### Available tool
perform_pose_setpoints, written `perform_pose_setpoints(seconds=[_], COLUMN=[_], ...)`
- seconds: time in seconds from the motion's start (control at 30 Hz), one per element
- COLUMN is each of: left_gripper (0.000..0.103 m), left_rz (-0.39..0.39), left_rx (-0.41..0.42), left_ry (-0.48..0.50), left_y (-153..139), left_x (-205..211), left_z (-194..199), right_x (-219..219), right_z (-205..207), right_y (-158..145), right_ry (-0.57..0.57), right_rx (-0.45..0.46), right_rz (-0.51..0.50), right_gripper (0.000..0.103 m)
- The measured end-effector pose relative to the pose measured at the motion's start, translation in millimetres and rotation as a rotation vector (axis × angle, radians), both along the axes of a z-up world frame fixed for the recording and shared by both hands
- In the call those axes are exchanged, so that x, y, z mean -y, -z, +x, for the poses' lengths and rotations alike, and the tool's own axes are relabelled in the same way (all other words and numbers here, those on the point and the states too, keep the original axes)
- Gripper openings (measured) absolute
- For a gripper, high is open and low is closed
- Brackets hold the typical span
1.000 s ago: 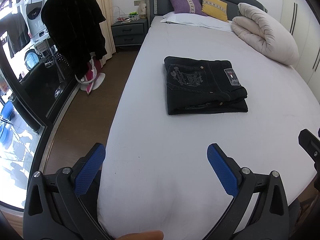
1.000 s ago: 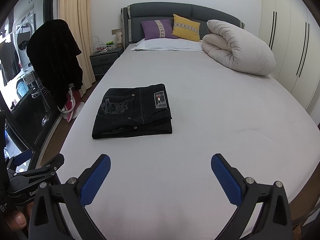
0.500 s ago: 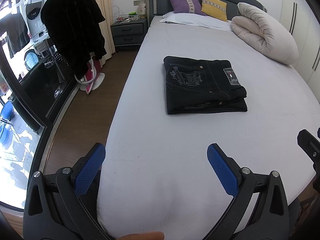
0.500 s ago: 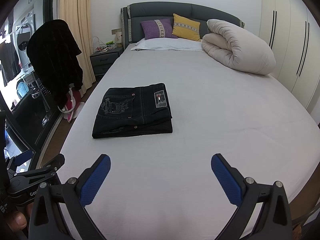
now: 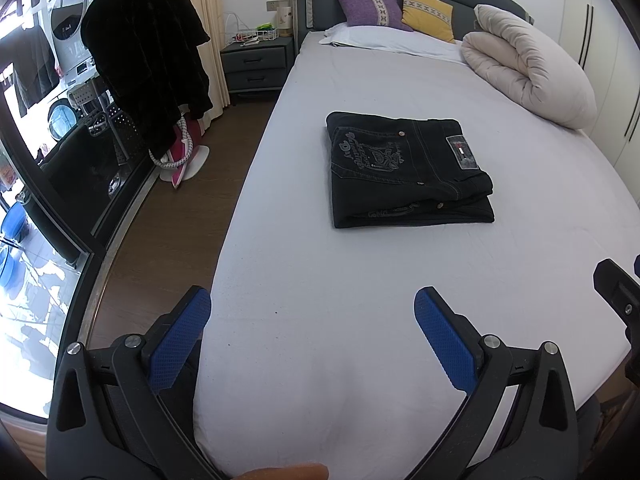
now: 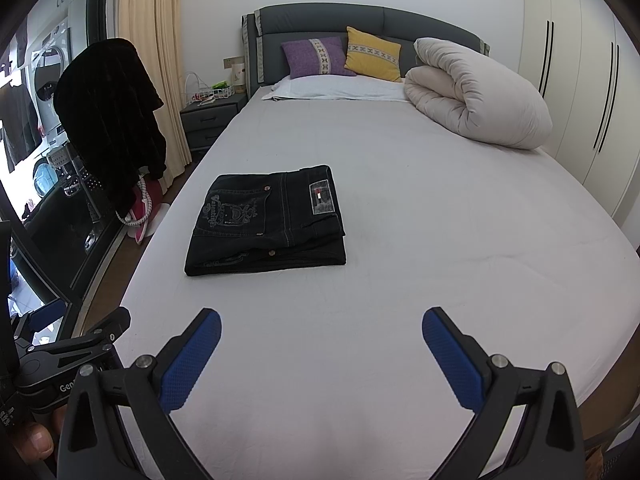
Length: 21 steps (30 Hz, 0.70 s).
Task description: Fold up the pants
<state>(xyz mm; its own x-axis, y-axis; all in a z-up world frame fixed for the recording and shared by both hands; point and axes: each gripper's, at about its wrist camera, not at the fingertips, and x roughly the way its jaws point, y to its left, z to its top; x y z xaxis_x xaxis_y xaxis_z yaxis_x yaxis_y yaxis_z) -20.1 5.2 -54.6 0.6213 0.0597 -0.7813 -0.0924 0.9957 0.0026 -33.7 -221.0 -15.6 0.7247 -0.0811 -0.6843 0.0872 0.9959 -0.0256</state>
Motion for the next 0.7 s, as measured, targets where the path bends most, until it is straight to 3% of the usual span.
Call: perform_pose_setpoints(seconds=[0.7], left_gripper=[0.103], left_rz=[0.001], left_rx=[0.000], left_ry=[0.001], left_y=[-0.5], left_x=[-0.1], left_z=[0.5], right_x=[-0.8], right_z=[-0.8], right_y=[1.5], right_ry=[-0.002], right_rx=[-0.002], right_rz=[0.001], right_gripper=[0.103])
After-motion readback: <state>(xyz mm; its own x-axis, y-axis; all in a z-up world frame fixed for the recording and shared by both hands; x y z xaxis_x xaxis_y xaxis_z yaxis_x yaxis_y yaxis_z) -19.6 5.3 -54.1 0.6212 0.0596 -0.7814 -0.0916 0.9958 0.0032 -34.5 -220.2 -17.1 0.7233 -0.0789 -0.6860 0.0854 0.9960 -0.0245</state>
